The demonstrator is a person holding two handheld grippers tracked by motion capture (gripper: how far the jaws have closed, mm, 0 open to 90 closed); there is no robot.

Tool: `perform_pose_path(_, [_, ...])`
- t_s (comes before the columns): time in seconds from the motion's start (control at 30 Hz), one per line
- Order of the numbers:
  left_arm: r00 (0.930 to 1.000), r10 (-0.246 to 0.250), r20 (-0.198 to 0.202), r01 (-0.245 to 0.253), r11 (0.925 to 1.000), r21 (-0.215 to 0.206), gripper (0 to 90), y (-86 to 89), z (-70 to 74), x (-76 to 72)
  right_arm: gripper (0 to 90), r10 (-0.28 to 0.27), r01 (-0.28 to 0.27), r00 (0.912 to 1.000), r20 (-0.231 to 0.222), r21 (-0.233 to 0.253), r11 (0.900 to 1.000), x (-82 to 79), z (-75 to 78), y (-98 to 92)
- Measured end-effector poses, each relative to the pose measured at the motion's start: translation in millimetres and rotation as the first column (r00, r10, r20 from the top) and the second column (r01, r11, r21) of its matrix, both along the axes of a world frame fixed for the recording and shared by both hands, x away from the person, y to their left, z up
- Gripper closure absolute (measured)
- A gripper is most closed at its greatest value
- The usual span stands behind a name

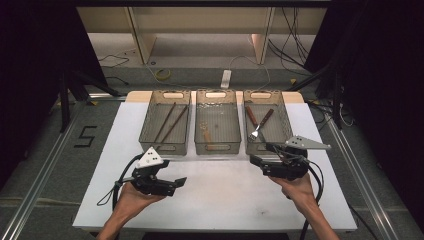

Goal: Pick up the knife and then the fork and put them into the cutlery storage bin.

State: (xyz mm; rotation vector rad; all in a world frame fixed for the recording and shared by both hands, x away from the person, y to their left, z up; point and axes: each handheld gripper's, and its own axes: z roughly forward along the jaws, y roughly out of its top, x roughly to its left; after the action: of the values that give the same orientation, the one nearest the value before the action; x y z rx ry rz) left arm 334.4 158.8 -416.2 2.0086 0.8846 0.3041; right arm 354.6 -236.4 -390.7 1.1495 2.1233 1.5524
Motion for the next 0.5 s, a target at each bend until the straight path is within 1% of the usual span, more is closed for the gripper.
perform_pose_path(0.1, [0.9997,-0.007,0.022,0.007,0.9998,-0.021,14.5,1.4,0.6,-1.7,18.8,0.002,-0.002,1.0000,-0.001,0.015,1.000,-6.0,-4.9,-2.5])
perform_pose_path(0.17, [0.9996,-0.008,0.026,0.009,0.9990,-0.044,14.5,2.2,0.7,-2.1,18.8,0.003,-0.003,1.0000,-0.004,0.021,1.000,-10.7,-8.7,-3.7])
perform_pose_path(0.27, [0.9996,-0.011,0.025,0.012,0.9979,-0.064,14.5,4.1,0.7,-2.5,18.8,0.005,-0.005,0.9999,0.013,0.018,1.000,-18.0,-13.9,-4.8])
perform_pose_path(0.33, [0.9997,-0.007,0.024,0.009,0.9973,-0.072,14.3,4.7,0.7,-2.7,18.7,0.014,-0.014,0.9998,0.012,0.027,1.000,-22.3,-16.8,-5.4])
perform_pose_path(0.43, [0.9998,-0.010,0.019,0.011,0.9957,-0.092,14.2,5.5,0.6,-3.6,18.7,0.022,-0.023,0.9995,0.022,0.024,0.999,-28.3,-21.8,-4.9])
perform_pose_path(0.5, [0.9996,-0.010,0.025,0.013,0.9957,-0.092,13.5,6.0,0.4,-4.6,18.6,0.024,-0.025,0.9993,0.027,0.021,0.999,-32.1,-25.2,-3.9])
